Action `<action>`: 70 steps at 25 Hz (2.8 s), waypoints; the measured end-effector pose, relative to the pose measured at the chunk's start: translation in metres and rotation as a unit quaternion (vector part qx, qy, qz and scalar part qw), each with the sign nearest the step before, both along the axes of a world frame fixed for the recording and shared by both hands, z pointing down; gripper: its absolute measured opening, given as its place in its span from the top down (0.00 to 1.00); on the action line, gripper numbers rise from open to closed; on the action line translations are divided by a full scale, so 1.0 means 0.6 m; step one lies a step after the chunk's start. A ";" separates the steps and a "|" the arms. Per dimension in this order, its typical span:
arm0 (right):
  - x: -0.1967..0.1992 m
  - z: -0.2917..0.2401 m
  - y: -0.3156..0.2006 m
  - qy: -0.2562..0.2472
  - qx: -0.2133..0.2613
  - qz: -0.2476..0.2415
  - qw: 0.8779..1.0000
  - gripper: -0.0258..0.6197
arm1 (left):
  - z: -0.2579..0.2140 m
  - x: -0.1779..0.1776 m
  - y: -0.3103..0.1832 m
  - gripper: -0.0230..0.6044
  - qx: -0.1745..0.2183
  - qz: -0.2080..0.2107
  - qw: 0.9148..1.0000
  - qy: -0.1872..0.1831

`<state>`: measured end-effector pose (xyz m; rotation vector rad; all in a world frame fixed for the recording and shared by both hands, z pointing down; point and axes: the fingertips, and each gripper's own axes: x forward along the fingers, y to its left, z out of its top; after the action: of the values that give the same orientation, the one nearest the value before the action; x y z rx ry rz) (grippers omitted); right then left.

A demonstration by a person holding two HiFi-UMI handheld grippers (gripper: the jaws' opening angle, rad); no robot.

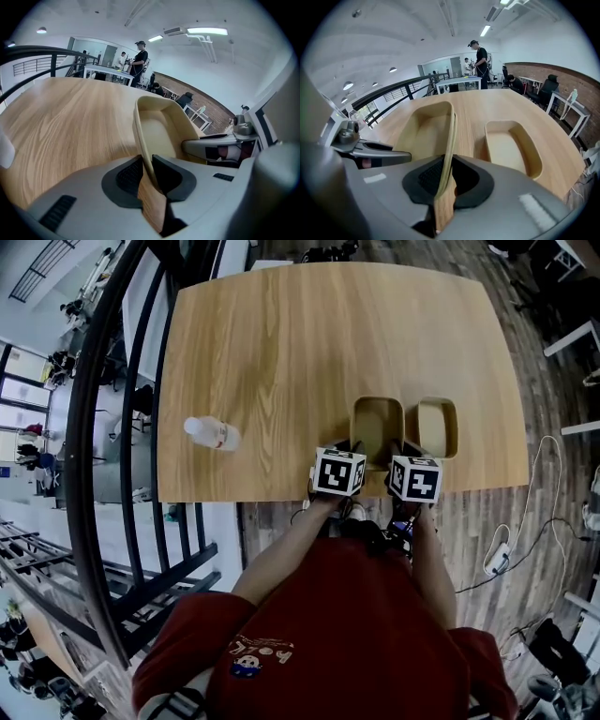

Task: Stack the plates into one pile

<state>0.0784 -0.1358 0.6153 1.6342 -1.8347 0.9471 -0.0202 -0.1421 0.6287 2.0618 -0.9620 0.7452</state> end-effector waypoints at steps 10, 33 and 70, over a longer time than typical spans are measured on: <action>0.036 -0.039 0.034 -0.021 0.040 0.085 0.995 0.89 | -0.061 0.042 0.004 0.86 0.043 0.063 0.997 0.018; 0.155 -0.074 -0.019 -0.029 0.061 0.032 0.997 0.89 | -0.094 0.156 -0.035 0.87 0.081 0.021 0.996 -0.014; 0.275 0.012 -0.005 -0.046 -0.111 -0.076 0.990 0.88 | -0.037 0.276 0.002 0.83 0.037 -0.040 0.995 -0.078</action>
<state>0.2436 -0.1388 0.6225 1.3180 -1.8108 1.1292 0.1452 -0.1409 0.6067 2.0384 -1.1690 0.8500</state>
